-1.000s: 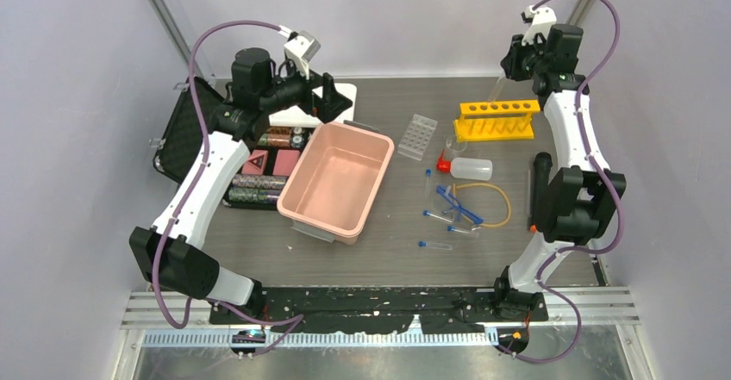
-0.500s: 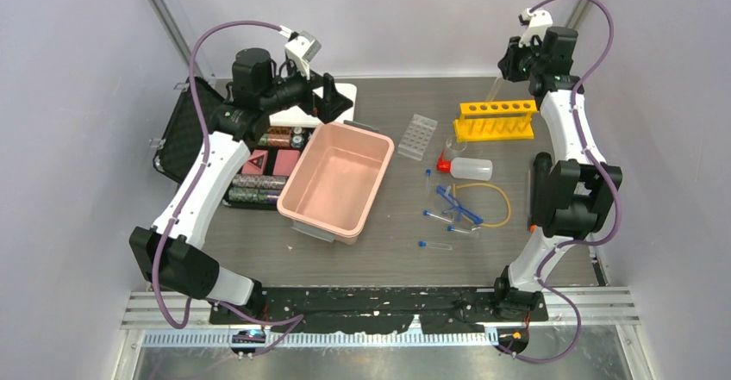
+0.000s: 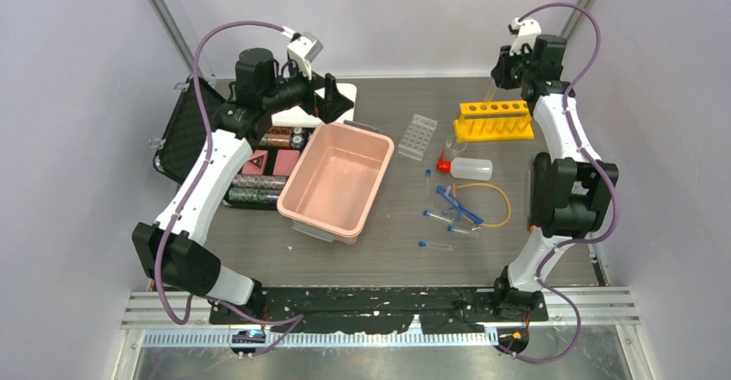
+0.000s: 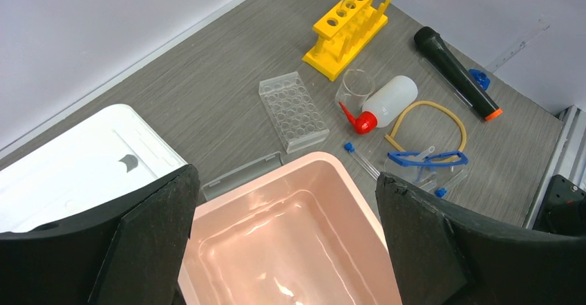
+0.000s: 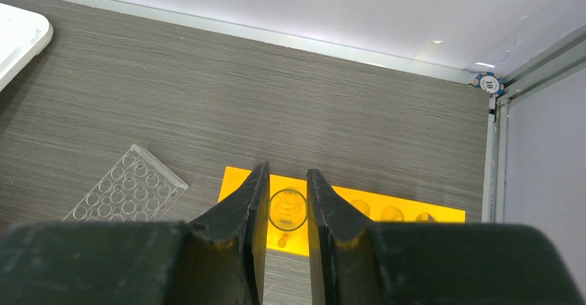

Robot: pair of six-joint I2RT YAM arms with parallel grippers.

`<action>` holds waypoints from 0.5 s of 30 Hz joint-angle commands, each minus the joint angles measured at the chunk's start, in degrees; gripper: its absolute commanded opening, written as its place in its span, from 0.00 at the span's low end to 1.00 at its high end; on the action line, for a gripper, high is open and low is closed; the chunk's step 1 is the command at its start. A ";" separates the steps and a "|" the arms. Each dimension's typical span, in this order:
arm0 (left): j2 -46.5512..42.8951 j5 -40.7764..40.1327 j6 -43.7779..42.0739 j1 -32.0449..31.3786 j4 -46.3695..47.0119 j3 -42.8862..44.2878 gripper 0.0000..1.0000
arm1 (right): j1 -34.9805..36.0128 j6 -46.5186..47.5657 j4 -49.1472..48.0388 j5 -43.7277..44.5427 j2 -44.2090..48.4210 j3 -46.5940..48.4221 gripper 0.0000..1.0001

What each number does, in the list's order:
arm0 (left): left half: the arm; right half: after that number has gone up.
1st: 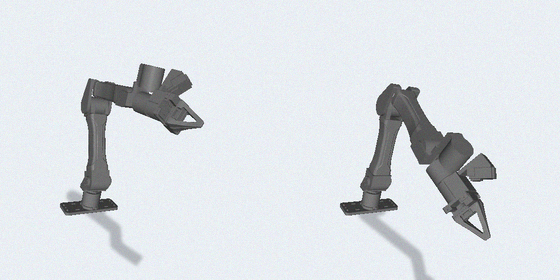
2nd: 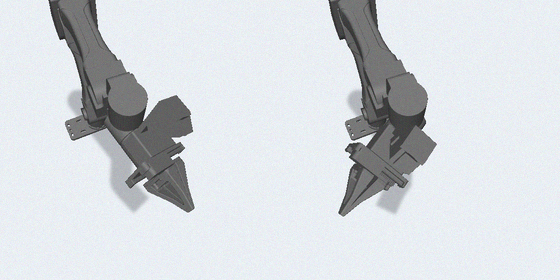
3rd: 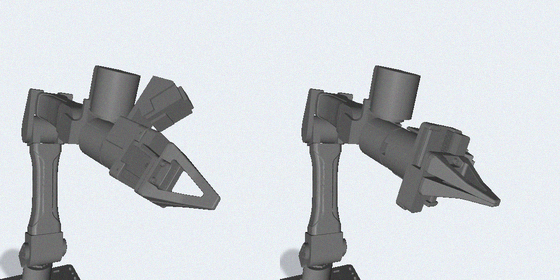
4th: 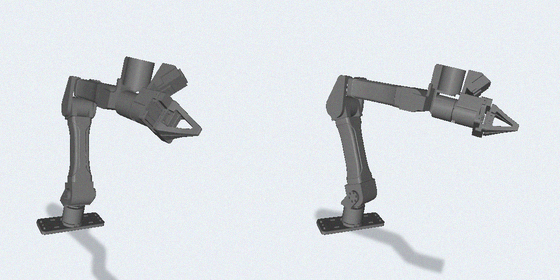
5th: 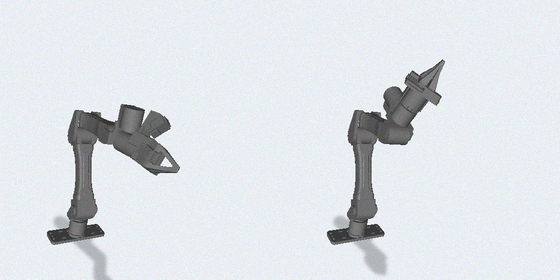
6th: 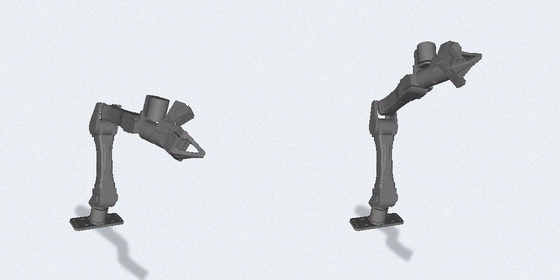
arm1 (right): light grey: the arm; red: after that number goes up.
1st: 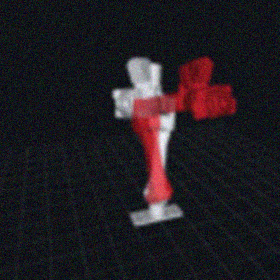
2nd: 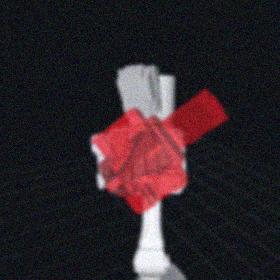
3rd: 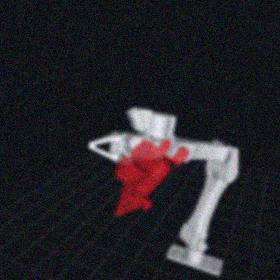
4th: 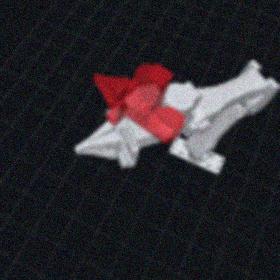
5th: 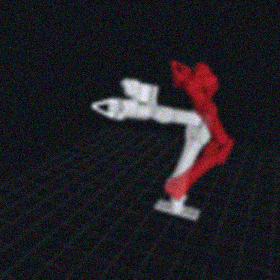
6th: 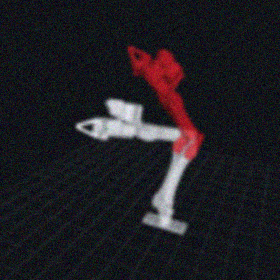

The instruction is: Organize the chemistry lab equipment

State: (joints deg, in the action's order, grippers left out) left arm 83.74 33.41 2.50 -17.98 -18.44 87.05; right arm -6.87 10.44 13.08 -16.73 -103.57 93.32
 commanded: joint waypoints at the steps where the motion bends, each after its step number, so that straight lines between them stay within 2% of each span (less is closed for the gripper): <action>1: 0.22 -0.45 -1.04 0.36 1.78 0.98 1.00 | 0.88 1.64 -2.65 1.45 -0.49 -0.01 0.05; 6: 0.45 -0.61 -2.01 0.40 1.25 0.87 1.00 | 1.19 2.04 -1.84 2.33 -2.46 0.45 0.06; 15: 1.06 -0.76 -2.15 0.73 1.31 0.59 1.00 | 1.25 1.04 -4.20 3.21 -3.08 -1.77 0.16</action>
State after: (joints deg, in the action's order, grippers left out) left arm 84.44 32.99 1.06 -17.69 -18.48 87.05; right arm -5.96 11.86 11.90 -14.61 -107.31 91.88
